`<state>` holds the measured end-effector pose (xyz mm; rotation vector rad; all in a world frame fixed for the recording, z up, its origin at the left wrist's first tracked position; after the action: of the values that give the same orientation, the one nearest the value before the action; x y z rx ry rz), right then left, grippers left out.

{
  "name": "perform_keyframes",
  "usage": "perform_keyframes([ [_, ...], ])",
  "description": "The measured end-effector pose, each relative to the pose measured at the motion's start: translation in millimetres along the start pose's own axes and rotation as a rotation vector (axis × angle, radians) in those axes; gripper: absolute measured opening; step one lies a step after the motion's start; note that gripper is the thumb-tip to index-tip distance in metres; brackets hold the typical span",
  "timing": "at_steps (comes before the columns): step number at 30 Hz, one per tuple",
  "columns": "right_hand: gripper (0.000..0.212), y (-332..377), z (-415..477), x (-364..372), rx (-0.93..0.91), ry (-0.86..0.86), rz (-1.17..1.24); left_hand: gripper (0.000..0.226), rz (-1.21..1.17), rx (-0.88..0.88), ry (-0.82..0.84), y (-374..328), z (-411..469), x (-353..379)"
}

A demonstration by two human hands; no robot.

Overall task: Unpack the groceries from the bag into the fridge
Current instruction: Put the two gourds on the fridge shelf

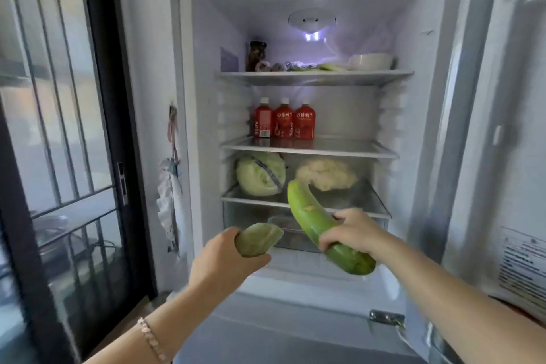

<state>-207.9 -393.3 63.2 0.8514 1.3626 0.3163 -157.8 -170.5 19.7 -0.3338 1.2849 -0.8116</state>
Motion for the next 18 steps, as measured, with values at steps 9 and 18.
perform_keyframes([
  [9,0.047,-13.5,113.2,-38.4,-0.001,0.017,-0.272,0.054,-0.04,0.16,0.074,-4.4,112.3,51.6],
  [18,0.061,-22.7,169.2,-63.5,0.096,0.032,-0.461,0.067,-0.078,0.4,0.222,0.9,195.9,72.4],
])
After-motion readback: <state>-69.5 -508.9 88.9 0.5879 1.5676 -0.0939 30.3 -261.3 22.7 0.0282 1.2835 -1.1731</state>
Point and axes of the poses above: each hand's wrist, its own z-axis towards the middle knuckle, its own x-axis out of the palm, y = z × x, the point moved 1 cm from there along z, towards the middle knuckle, and after that the axes turned 1 degree about x, right-handed, at the moved point
